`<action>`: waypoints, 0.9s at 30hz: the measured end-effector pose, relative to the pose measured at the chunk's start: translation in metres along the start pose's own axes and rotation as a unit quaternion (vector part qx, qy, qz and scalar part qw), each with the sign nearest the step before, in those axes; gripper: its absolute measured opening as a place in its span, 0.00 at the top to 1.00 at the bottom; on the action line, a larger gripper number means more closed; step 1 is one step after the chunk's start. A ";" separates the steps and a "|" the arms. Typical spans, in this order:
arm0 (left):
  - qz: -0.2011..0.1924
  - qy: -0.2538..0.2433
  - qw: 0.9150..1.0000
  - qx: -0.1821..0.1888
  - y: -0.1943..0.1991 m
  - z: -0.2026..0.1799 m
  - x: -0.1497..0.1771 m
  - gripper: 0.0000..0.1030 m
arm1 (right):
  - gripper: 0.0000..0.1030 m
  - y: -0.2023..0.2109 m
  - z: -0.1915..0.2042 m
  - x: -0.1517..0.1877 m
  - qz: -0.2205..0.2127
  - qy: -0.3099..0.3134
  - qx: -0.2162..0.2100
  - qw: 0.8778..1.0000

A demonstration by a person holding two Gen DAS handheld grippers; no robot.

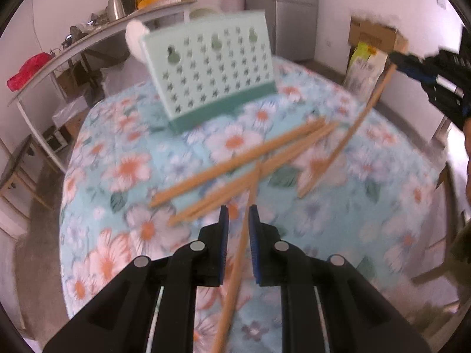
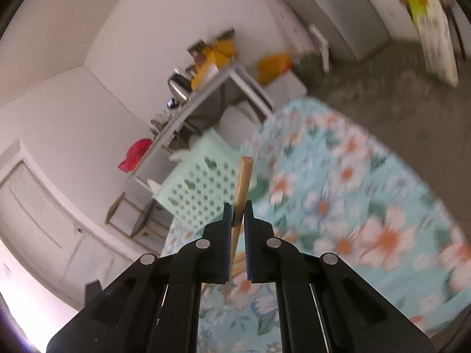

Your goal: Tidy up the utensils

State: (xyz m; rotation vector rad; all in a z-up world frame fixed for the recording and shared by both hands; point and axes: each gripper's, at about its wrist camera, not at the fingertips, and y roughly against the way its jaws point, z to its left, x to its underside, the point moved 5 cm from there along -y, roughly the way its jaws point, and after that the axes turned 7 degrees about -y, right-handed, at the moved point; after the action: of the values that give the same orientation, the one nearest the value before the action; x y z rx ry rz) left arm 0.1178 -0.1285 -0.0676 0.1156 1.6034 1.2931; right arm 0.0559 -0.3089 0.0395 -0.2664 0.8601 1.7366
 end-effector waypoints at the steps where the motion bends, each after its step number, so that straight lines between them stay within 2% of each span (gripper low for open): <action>1: -0.001 0.001 1.000 0.007 -0.001 -0.001 -0.003 0.87 | 0.95 0.003 0.001 -0.001 -0.002 0.001 0.001 1.000; 3: 0.009 -0.002 1.000 0.009 -0.009 -0.005 -0.006 0.87 | 0.95 0.010 0.004 -0.001 -0.005 0.006 0.005 1.000; 6: 0.046 0.003 0.999 0.016 -0.032 -0.006 -0.007 0.87 | 0.95 0.015 0.009 0.000 -0.005 0.016 0.013 1.000; 8: 0.068 0.020 0.997 0.038 -0.046 -0.004 -0.007 0.87 | 0.95 0.017 0.012 0.002 -0.004 0.022 0.017 1.000; 11: 0.078 0.038 0.995 0.053 -0.057 0.001 -0.008 0.88 | 0.95 0.014 0.013 0.005 -0.004 0.027 0.021 0.999; 13: 0.072 0.038 0.995 0.050 -0.053 0.004 -0.012 0.94 | 0.95 0.013 0.014 0.006 -0.003 0.028 0.023 0.999; 16: 0.049 0.047 0.996 0.064 -0.032 0.012 -0.023 0.94 | 0.95 0.012 0.016 0.007 -0.003 0.034 0.024 0.999; 19: 0.010 0.052 0.996 0.073 0.003 0.025 -0.043 0.94 | 0.95 0.009 0.020 0.005 -0.005 0.048 0.026 0.999; 22: -0.039 0.056 0.996 0.065 0.044 0.045 -0.069 0.94 | 0.95 0.007 0.021 0.005 -0.006 0.055 0.024 0.998; 27: -0.120 0.086 0.988 0.050 0.099 0.076 -0.112 0.95 | 0.95 0.005 0.022 0.005 -0.008 0.059 0.021 0.998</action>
State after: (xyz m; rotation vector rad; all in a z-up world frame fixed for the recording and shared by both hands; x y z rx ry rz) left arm 0.1779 -0.1056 0.0871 -0.1279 1.7693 1.0589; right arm 0.0548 -0.2909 0.0546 -0.3501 0.9754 1.6986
